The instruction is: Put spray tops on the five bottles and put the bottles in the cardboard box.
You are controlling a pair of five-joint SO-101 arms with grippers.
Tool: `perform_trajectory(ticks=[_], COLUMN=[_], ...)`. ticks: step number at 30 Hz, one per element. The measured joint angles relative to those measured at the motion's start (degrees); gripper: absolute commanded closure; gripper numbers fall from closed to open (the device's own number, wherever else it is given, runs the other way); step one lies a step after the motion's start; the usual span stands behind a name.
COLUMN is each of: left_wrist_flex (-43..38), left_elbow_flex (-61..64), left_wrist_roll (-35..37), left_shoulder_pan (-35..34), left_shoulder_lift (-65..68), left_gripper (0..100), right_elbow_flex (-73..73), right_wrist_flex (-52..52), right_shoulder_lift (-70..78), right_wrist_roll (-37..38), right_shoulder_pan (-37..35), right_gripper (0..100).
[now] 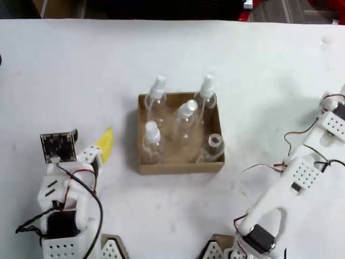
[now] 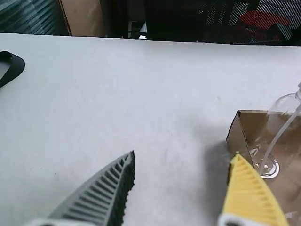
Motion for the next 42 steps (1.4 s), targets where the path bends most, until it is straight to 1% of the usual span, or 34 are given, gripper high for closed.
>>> perform_trajectory(ticks=[2, 4, 5, 7, 10, 15, 19, 24, 30, 35, 37, 42], left_wrist_flex=[0.00, 0.00, 0.00, 0.00, 0.00, 0.00, 0.00, 0.18, 8.53, 12.22, 14.24, 20.13], left_elbow_flex=[0.00, 0.00, 0.00, 0.00, 0.00, 0.00, 0.00, -0.09, -7.74, -13.01, -15.91, -27.25], left_wrist_roll=[0.00, 0.00, 0.00, 0.00, 0.00, 0.00, 0.00, 0.00, 0.00, 0.00, 0.00, 0.00], left_shoulder_pan=[0.00, 0.00, 0.00, 0.00, 0.00, 0.00, 0.00, 0.00, 0.00, 1.05, 3.16, 8.97], left_shoulder_lift=[0.00, 0.00, 0.00, 0.00, 0.00, 0.00, 0.00, 0.00, 0.00, -0.09, 0.00, -0.35], left_gripper=[71, 71, 71, 71, 71, 71, 71, 71, 70, 63, 63, 63], right_elbow_flex=[-0.18, -0.18, -0.18, -0.18, -0.18, -0.97, -0.97, -0.97, -0.97, -1.05, -1.05, 3.34], right_wrist_flex=[0.00, 0.00, 0.00, 0.00, 0.00, 1.76, 9.14, 18.64, 31.47, 40.26, 41.32, 41.67], right_shoulder_lift=[0.88, 1.41, 1.49, 1.58, 1.58, 1.32, -4.40, -18.99, -35.87, -50.55, -56.26, -70.86], right_wrist_roll=[0.35, 0.44, 0.44, 0.44, 0.44, 0.44, 0.44, 0.44, 0.44, 0.44, 0.26, -7.65], right_shoulder_pan=[-0.09, -0.44, -0.62, -0.70, -0.70, -0.70, -0.70, -2.29, -8.88, -18.11, -22.42, -29.27], right_gripper=[87.1, 96.7, 99.4, 96.1, 98.6, 98.3, 98.3, 98.3, 98.3, 98.3, 98.4, 98.4])
